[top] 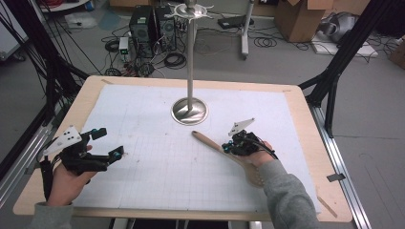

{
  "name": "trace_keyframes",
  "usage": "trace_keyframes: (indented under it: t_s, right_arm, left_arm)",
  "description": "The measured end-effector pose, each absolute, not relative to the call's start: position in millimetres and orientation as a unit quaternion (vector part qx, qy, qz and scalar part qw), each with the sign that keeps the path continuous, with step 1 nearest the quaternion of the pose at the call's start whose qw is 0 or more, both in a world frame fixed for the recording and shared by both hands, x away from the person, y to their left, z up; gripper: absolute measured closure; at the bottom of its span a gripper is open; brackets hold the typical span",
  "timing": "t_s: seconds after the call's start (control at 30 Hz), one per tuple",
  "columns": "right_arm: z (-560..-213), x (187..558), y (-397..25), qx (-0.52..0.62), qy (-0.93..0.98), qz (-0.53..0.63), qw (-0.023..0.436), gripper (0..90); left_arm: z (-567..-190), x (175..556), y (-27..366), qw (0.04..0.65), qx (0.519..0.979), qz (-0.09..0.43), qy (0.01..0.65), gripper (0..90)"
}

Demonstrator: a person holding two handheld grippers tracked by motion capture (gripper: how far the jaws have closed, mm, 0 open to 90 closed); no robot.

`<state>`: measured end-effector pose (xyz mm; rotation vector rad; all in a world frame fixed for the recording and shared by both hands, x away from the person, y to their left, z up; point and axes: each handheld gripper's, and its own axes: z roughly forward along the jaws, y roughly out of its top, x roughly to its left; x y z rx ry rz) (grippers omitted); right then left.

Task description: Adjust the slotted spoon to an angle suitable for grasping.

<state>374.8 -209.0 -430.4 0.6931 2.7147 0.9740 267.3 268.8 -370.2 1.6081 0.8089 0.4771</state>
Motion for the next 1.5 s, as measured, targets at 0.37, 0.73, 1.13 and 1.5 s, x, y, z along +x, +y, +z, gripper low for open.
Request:
trace_keyframes:
  t_s: [0.37, 0.73, 1.13, 1.5]
  right_arm:
    - [-429.9, 368.7, -202.2, 0.19, 0.922, 0.327, 0.077, 90.0]
    - [-429.4, 362.3, -196.4, 0.157, 0.93, 0.326, 0.067, 90.0]
    - [-428.5, 356.0, -191.9, 0.131, 0.936, 0.323, 0.054, 90.0]
    - [-419.2, 354.8, -199.1, 0.146, 0.924, 0.349, 0.061, 89.9]
  left_arm:
    - [-370.6, 267.4, 269.0, 0.596, 0.694, 0.205, 0.348, 2.3]
    - [-370.3, 267.2, 268.2, 0.595, 0.695, 0.206, 0.347, 2.2]
    - [-370.0, 266.9, 267.8, 0.596, 0.695, 0.207, 0.346, 2.2]
    - [-369.3, 267.3, 268.9, 0.598, 0.693, 0.206, 0.346, 2.2]
